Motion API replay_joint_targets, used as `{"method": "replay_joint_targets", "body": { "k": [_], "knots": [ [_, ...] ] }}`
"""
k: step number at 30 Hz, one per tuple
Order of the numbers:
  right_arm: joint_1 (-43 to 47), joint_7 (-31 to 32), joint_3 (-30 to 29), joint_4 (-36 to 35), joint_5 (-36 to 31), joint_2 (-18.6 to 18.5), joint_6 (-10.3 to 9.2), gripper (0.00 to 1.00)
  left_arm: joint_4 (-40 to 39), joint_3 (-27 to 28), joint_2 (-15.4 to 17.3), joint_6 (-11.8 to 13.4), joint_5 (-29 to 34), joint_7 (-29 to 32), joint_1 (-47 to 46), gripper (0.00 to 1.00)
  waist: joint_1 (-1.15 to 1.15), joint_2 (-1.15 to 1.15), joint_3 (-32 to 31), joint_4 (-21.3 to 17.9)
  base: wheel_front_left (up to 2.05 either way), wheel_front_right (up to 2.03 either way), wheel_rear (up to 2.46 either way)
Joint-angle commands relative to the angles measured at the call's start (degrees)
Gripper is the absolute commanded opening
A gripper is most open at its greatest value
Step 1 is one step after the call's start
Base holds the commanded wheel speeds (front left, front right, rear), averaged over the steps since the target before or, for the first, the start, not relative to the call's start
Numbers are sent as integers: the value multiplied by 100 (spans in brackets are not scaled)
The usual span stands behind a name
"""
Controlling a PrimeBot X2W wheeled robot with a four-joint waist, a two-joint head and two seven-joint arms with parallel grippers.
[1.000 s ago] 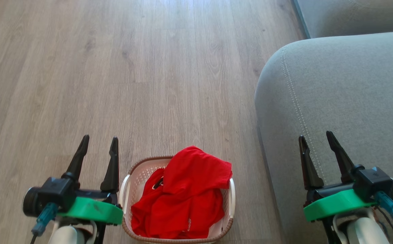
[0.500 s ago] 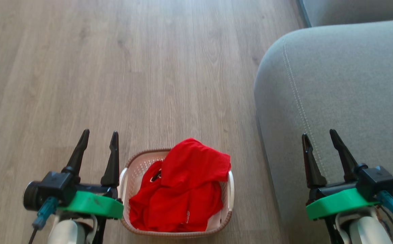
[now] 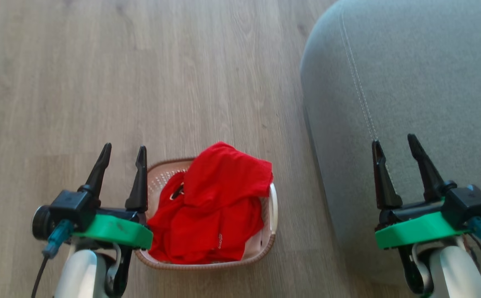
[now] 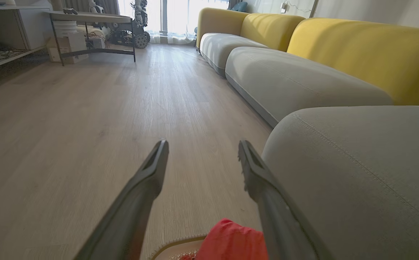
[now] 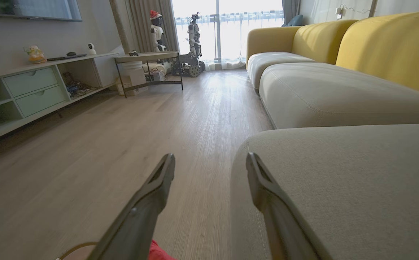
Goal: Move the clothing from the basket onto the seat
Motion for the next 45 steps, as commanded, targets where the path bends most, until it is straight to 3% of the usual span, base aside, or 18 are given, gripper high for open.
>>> {"method": "replay_joint_targets", "body": {
  "k": [1, 20, 45],
  "knots": [
    [-211, -55, 155, -235, 9, -8, 42, 100, -96, 139, 99, 21, -47, -12, -274, 100, 0, 0, 181, -112, 0, 0, 0],
    [-779, -55, 193, -686, -14, -1, 42, 100, 1147, -26, 229, -39, -152, -17, -1073, 100, 0, 0, 1190, -499, 0, 0, 0],
    [-1502, -55, 128, -1540, 213, 1, 42, 100, 4454, -448, 375, -147, -387, 384, -3180, 100, 0, 0, 2814, -815, 0, 0, 0]
  ]
}}
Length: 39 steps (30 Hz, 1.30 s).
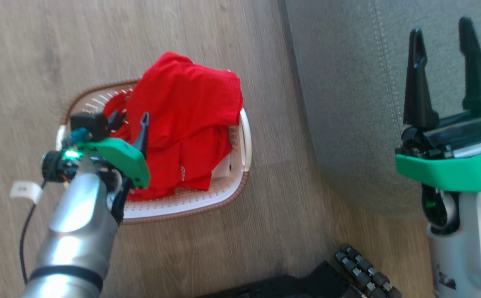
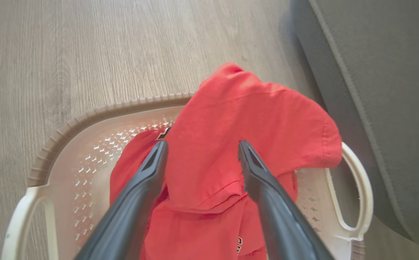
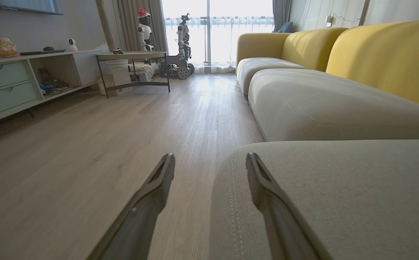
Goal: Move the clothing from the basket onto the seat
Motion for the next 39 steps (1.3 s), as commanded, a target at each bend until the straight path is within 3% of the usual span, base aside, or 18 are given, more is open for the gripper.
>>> {"method": "replay_joint_targets", "body": {
  "k": [1, 16, 22, 31, 32, 33, 35, 39],
  "knots": [
    [-61, -52, 137, -256, 67, 2, 42, 100, 134, 104, 201, -11, -64, 42, -194, 100, 0, 0, 240, -111, 0, 0, 0],
    [-390, -52, 322, -653, 196, 3, 42, 100, 1409, -69, 375, -36, -520, 723, -1257, 100, 0, 0, 1071, -366, 0, 0, 0],
    [-492, -52, 412, -778, 193, 3, 42, 100, 1511, -553, 324, -37, -830, 1343, -1367, 100, 0, 0, 1255, -450, 0, 0, 0],
    [-502, -52, 429, -817, 186, 3, 42, 100, 1346, -1272, 506, -38, -1367, 1780, -1339, 100, 0, 0, 1350, -455, 0, 0, 0],
    [-510, -52, 438, -810, 188, 3, 42, 100, 1333, -1338, 530, -38, -1414, 1799, -1343, 86, 0, 0, 1348, -452, 0, 0, 0],
    [-516, -52, 445, -800, 190, 3, 42, 100, 1324, -1401, 545, -38, -1466, 1822, -1342, 45, 0, 0, 1343, -450, 0, 0, 0],
    [-531, -52, 455, -786, 196, 3, 42, 100, 1287, -1519, 576, -38, -1559, 1812, -1352, 0, 0, 0, 1343, -447, 0, 0, 0],
    [-547, -52, 474, -748, 190, 3, 42, 100, 1211, -1755, 637, -38, -1746, 1746, -1364, 0, 0, 0, 1327, -427, 0, 0, 0]
  ]
}}
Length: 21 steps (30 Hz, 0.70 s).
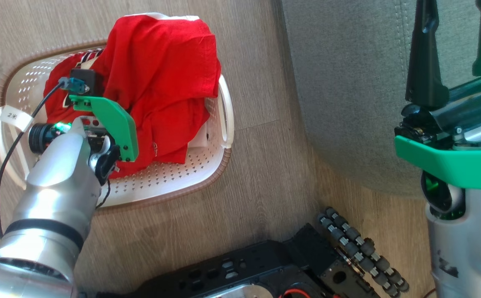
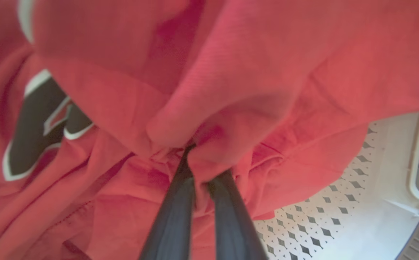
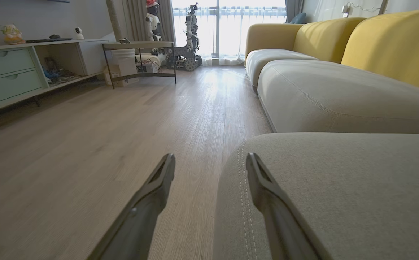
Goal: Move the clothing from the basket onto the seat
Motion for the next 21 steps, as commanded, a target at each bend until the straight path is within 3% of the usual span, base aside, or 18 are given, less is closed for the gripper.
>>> {"method": "replay_joint_targets", "body": {
  "k": [1, 15, 21],
  "knots": [
    [107, -34, 113, -151, 33, 4, 41, 100, -104, 28, 180, -35, -69, -63, 128, 0, 0, -1, -13, 7, 0, 0, 0],
    [146, -34, 134, -46, -15, 4, 41, 100, -270, -536, 246, -35, -785, -345, 270, 0, 0, -1, -556, 76, 0, 0, 0],
    [287, -34, 95, 56, -102, 4, 41, 100, -431, -835, 220, -35, -1052, -632, 425, 0, 0, -1, -1079, 213, 0, 0, 0]
  ]
}}
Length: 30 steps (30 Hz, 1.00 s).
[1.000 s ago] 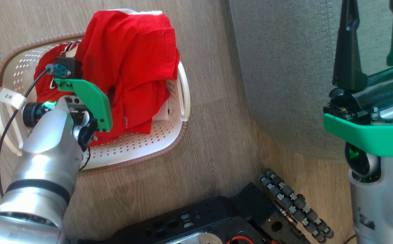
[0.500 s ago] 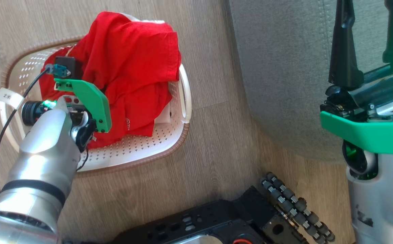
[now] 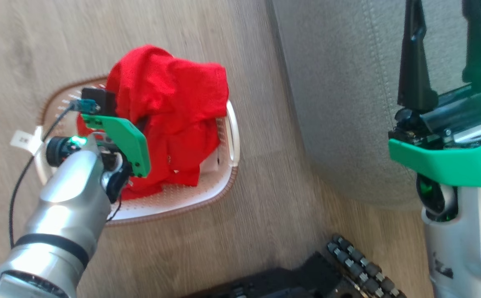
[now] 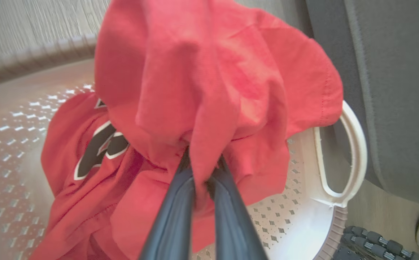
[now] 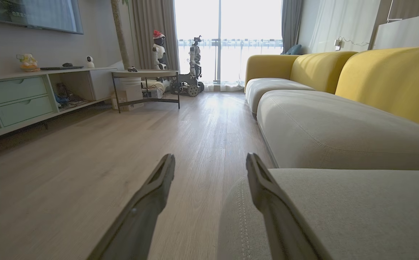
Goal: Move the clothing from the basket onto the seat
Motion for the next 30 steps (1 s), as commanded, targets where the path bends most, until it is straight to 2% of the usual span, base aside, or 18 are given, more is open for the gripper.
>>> {"method": "replay_joint_targets", "body": {
  "k": [1, 16, 26, 30],
  "knots": [
    [249, -34, 80, -141, -46, 4, 41, 100, -150, 21, 112, -35, -50, -117, 124, 0, 0, -1, -303, 121, 0, 0, 0],
    [917, -34, 71, 340, -202, -100, 41, 100, -845, -762, 83, -35, -621, -1116, 746, 0, 0, -1, -2139, 786, 0, 0, 0],
    [1385, -34, 145, 573, -141, -210, 41, 100, -1443, -853, 88, -28, -638, -1575, 1013, 0, 0, -1, -3053, 1101, 0, 0, 0],
    [1541, -34, 212, 651, -99, -225, 41, 100, -1904, -812, 159, 70, -549, -1626, 1090, 0, 0, -1, -3366, 1163, 0, 0, 0]
  ]
}}
